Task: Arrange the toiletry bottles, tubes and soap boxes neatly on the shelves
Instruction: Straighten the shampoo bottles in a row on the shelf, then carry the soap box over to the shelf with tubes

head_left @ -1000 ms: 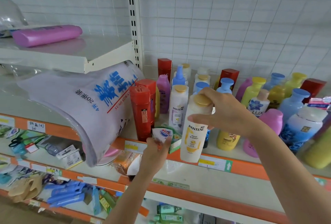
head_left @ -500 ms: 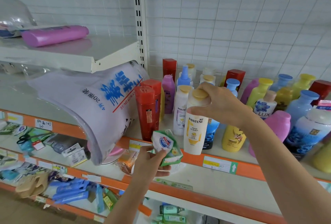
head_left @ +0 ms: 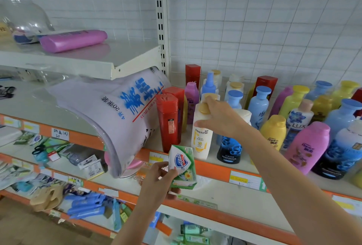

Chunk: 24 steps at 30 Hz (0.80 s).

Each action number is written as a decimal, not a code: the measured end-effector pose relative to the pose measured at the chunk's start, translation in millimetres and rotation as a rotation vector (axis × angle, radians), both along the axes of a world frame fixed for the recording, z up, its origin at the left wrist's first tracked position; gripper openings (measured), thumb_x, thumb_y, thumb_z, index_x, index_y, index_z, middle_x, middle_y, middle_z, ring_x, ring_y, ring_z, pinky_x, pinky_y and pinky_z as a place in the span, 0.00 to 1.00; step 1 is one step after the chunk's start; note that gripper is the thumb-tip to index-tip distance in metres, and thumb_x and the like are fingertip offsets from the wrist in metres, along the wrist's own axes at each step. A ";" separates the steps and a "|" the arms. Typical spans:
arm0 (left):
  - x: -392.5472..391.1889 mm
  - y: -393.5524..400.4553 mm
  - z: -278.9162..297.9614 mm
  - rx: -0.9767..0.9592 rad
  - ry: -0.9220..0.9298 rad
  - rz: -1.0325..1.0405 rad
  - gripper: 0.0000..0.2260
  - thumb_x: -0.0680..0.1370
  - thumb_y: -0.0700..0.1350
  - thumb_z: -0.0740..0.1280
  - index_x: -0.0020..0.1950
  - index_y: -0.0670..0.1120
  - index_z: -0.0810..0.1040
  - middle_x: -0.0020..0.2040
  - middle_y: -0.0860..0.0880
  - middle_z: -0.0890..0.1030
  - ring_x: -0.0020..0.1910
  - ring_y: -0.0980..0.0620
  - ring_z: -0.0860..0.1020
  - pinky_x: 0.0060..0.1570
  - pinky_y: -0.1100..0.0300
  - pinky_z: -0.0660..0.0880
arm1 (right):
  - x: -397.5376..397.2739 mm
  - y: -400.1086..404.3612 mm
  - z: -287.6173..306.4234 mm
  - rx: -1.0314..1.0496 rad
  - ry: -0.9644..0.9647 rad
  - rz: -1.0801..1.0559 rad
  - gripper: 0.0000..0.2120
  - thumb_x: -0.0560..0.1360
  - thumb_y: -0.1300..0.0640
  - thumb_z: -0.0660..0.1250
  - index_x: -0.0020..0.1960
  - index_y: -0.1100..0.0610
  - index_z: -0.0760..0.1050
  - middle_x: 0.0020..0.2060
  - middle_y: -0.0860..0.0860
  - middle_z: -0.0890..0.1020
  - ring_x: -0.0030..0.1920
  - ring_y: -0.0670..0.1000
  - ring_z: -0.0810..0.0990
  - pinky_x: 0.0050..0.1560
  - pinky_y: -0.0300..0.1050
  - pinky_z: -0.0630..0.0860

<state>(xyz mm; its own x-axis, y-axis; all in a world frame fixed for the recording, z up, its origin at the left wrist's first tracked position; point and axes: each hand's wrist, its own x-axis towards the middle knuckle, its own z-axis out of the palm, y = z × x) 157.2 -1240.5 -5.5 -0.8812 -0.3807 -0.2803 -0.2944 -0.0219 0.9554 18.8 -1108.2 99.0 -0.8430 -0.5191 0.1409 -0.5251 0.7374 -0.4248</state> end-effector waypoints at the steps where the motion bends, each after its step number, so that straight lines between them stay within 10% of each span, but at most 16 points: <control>1: 0.4 0.4 0.8 0.006 0.003 -0.004 0.10 0.76 0.43 0.67 0.56 0.47 0.71 0.49 0.40 0.79 0.29 0.49 0.81 0.31 0.56 0.78 | -0.9 -1.2 -0.7 0.000 0.013 0.007 0.23 0.71 0.50 0.69 0.59 0.58 0.64 0.50 0.52 0.70 0.47 0.50 0.67 0.45 0.42 0.64; 7: 1.1 2.1 4.3 0.029 0.026 -0.007 0.11 0.76 0.43 0.66 0.57 0.47 0.72 0.48 0.42 0.80 0.30 0.49 0.81 0.34 0.54 0.79 | -4.3 -5.1 -4.4 0.059 0.137 0.044 0.27 0.72 0.51 0.68 0.67 0.57 0.62 0.64 0.54 0.68 0.58 0.53 0.71 0.52 0.42 0.67; 18: 12.5 9.1 29.3 0.071 0.222 0.066 0.08 0.75 0.41 0.66 0.53 0.51 0.75 0.48 0.40 0.79 0.29 0.48 0.79 0.32 0.53 0.79 | 0.2 5.0 15.3 0.055 0.272 0.046 0.23 0.75 0.48 0.64 0.67 0.54 0.67 0.61 0.54 0.70 0.64 0.54 0.67 0.62 0.45 0.65; 24: 16.4 11.3 57.2 0.037 0.430 0.062 0.11 0.76 0.39 0.64 0.54 0.53 0.76 0.48 0.46 0.81 0.35 0.49 0.82 0.29 0.57 0.79 | 15.9 10.8 44.6 -0.083 0.265 0.136 0.19 0.75 0.46 0.63 0.56 0.59 0.76 0.51 0.55 0.78 0.55 0.53 0.73 0.48 0.36 0.63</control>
